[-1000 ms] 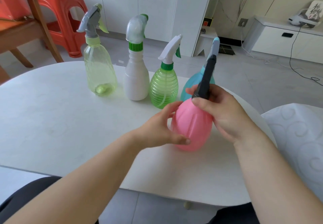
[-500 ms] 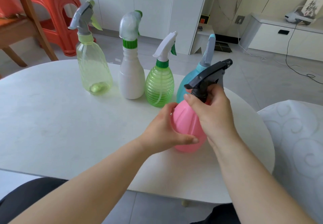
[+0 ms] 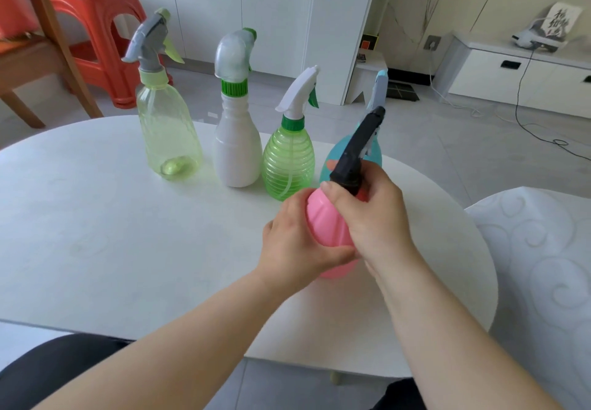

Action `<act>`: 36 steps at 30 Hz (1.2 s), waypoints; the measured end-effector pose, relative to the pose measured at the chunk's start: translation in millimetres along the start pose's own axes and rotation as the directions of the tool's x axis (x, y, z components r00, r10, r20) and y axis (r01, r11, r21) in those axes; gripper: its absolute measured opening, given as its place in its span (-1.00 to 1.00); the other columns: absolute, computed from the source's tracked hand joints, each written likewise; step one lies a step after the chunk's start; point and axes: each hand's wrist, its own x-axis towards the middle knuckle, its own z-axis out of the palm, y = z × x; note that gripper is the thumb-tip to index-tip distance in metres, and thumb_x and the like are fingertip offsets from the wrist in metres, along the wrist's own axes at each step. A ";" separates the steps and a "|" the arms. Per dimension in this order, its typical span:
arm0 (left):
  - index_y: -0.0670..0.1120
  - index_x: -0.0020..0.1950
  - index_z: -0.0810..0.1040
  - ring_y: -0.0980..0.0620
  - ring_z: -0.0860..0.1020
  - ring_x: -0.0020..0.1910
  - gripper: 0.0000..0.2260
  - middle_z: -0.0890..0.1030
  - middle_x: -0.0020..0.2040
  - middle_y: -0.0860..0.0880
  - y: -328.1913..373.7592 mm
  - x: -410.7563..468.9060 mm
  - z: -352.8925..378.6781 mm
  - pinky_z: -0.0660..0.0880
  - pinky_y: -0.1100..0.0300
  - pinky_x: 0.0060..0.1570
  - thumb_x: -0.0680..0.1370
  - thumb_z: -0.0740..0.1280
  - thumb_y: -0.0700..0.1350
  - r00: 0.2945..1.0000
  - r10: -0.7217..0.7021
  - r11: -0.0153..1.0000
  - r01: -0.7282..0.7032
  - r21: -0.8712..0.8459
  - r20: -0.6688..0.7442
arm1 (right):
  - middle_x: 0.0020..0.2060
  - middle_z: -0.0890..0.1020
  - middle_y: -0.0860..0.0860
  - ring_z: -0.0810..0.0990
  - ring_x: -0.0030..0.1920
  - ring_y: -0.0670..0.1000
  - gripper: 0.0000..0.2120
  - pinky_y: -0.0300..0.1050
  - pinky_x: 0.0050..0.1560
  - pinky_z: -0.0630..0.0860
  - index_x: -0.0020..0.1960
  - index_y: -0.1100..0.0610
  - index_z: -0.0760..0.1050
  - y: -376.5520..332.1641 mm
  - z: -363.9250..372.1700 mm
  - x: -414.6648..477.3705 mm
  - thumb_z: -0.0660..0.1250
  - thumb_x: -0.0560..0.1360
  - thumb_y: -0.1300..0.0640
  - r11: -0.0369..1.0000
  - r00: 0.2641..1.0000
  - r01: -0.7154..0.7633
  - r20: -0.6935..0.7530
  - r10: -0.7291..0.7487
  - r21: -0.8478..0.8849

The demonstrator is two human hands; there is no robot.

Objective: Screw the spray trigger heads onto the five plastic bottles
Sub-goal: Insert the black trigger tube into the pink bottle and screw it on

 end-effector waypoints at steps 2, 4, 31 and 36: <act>0.08 0.29 0.24 0.10 0.39 0.20 -0.19 0.43 0.20 0.07 -4.1 7.5 -11.2 0.35 0.30 0.23 0.14 0.58 -0.01 0.989 0.042 0.997 -0.033 -0.065 0.139 | -0.20 0.60 -0.19 0.57 -0.17 -0.25 -0.81 -0.38 -0.08 0.48 -0.17 -0.04 0.49 -1.5 -8.7 4.0 0.37 0.36 0.24 0.997 0.994 -0.014 0.106 0.006 0.079; 0.13 0.25 0.25 0.14 0.38 0.21 -0.26 0.43 0.22 0.07 -7.8 15.5 -29.3 0.32 0.54 0.08 0.21 0.56 -0.14 0.939 0.057 0.997 -0.035 -0.068 0.339 | -0.15 0.65 -0.17 0.59 -0.10 -0.27 -0.77 -0.41 -0.08 0.48 -0.15 -0.01 0.51 -4.3 -25.1 10.1 0.36 0.35 0.31 0.974 0.940 -0.089 0.340 0.013 0.208; 0.01 0.32 0.22 0.07 0.40 0.24 -0.20 0.42 0.25 -0.01 -6.2 20.2 -29.9 0.39 0.25 0.20 0.13 0.47 -0.07 0.852 0.106 0.993 -0.068 -0.092 0.512 | -0.01 0.58 -0.23 0.52 0.02 -0.34 -0.68 -0.49 -0.02 0.42 -0.08 -0.16 0.52 -12.4 -39.9 16.8 0.37 0.18 0.07 0.994 0.750 -0.110 0.656 0.085 -0.004; 0.33 0.23 0.01 0.22 0.29 0.25 -0.14 0.28 0.24 0.24 -8.4 27.6 -23.1 0.29 0.54 0.14 0.14 0.48 -0.08 0.827 0.158 0.987 -0.117 -0.109 0.539 | -0.11 0.66 -0.19 0.58 0.06 -0.18 -0.93 -0.33 0.12 0.46 -0.35 -0.02 0.55 -16.4 -32.4 23.5 0.31 0.23 0.13 0.996 0.752 -0.079 0.654 0.081 -0.033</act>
